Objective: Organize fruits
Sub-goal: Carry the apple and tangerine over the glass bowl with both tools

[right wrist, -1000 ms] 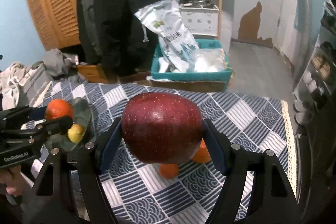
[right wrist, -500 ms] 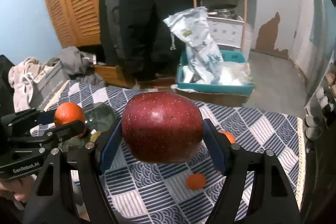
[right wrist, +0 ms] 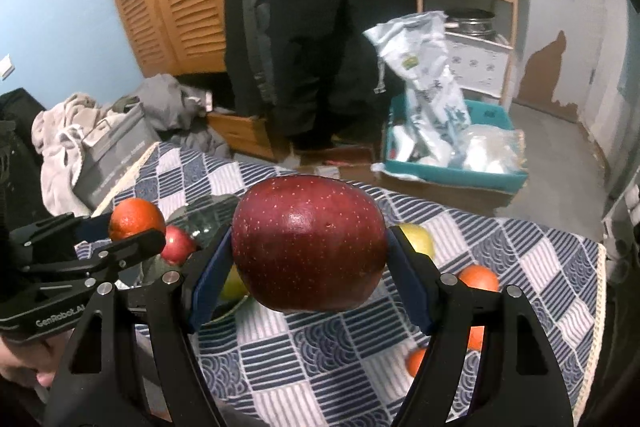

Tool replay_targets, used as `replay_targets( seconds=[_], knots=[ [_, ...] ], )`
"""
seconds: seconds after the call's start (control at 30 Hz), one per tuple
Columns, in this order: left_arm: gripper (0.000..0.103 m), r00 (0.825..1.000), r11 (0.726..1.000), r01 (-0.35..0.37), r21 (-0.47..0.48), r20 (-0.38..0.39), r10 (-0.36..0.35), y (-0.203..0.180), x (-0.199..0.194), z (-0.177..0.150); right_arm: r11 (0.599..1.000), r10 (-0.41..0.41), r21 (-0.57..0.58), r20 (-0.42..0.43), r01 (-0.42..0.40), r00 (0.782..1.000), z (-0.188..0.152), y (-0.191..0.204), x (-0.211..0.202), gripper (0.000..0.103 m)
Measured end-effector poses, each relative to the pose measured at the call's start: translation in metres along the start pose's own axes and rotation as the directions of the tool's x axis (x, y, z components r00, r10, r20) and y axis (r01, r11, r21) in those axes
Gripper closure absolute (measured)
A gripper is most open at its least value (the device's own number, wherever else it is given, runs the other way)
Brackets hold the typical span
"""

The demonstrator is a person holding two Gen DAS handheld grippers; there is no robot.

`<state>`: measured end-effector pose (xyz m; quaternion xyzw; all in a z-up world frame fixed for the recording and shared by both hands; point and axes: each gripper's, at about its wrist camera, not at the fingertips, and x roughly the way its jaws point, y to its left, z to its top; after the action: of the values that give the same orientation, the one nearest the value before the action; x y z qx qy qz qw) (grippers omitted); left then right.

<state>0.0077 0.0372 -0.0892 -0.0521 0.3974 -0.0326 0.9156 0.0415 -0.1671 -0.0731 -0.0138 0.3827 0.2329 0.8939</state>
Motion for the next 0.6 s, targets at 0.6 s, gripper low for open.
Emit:
replay_targets(
  seconds=[0.6],
  knots=[
    [0.057, 0.986, 0.982, -0.135, -0.130, -0.113, 0.120, 0.090, 0.043, -0.032, 0.993, 0.097, -0.050, -0.152, -0.106, 0.984, -0.001, 0.062, 0.095, 0.028]
  ],
)
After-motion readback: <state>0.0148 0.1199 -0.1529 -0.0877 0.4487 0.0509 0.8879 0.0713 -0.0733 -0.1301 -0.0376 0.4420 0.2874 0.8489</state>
